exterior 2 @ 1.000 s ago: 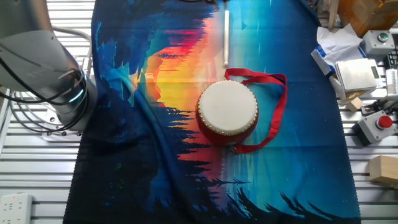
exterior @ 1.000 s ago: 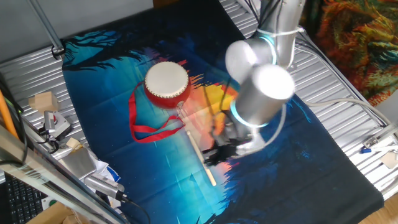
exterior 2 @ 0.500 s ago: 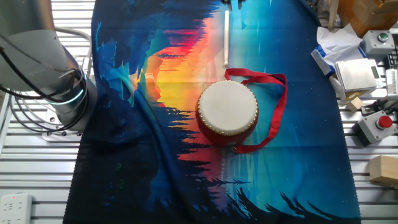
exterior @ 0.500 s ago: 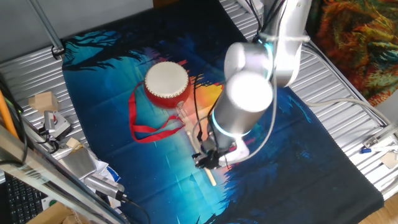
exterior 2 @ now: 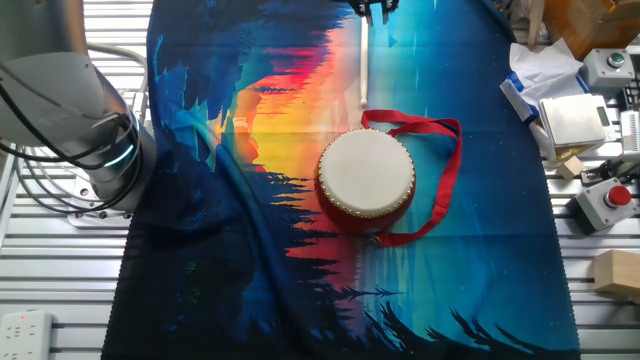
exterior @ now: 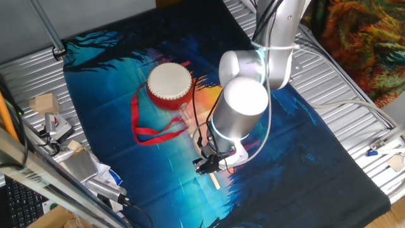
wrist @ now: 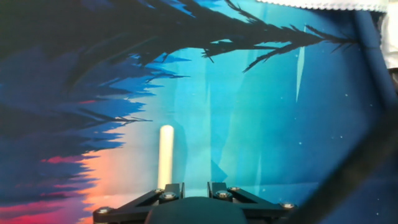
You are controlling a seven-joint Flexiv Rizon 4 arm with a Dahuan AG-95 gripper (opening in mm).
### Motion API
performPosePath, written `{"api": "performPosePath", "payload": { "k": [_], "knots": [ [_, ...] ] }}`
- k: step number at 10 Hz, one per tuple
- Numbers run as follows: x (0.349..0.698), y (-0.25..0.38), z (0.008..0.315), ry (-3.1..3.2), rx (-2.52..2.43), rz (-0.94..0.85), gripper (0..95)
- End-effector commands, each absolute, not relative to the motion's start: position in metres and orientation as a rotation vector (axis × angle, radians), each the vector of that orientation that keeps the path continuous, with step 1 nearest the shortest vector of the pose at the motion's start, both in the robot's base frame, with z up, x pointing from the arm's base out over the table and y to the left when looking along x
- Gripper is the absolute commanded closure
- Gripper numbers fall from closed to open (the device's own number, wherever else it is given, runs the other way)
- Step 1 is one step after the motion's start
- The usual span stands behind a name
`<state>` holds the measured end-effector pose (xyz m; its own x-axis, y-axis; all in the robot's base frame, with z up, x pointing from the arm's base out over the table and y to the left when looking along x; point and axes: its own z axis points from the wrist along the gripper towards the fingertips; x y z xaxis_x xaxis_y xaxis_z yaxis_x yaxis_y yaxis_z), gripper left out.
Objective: Play the drum
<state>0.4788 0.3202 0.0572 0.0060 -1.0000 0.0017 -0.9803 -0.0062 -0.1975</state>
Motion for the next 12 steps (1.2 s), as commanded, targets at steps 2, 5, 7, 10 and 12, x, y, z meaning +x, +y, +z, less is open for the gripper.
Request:
{"api": "performPosePath", "payload": {
  "k": [2,5,7,10,12],
  "knots": [
    [0.48,0.318,0.045,2.115,-2.126,-0.206,76.0],
    [0.481,0.317,0.028,2.119,-2.125,-0.205,76.0],
    [0.481,0.317,0.02,2.118,-2.128,-0.203,76.0],
    [0.481,0.317,0.027,2.133,-2.128,-0.186,76.0],
    [0.479,0.317,0.042,2.155,-2.126,-0.178,76.0]
  ]
}}
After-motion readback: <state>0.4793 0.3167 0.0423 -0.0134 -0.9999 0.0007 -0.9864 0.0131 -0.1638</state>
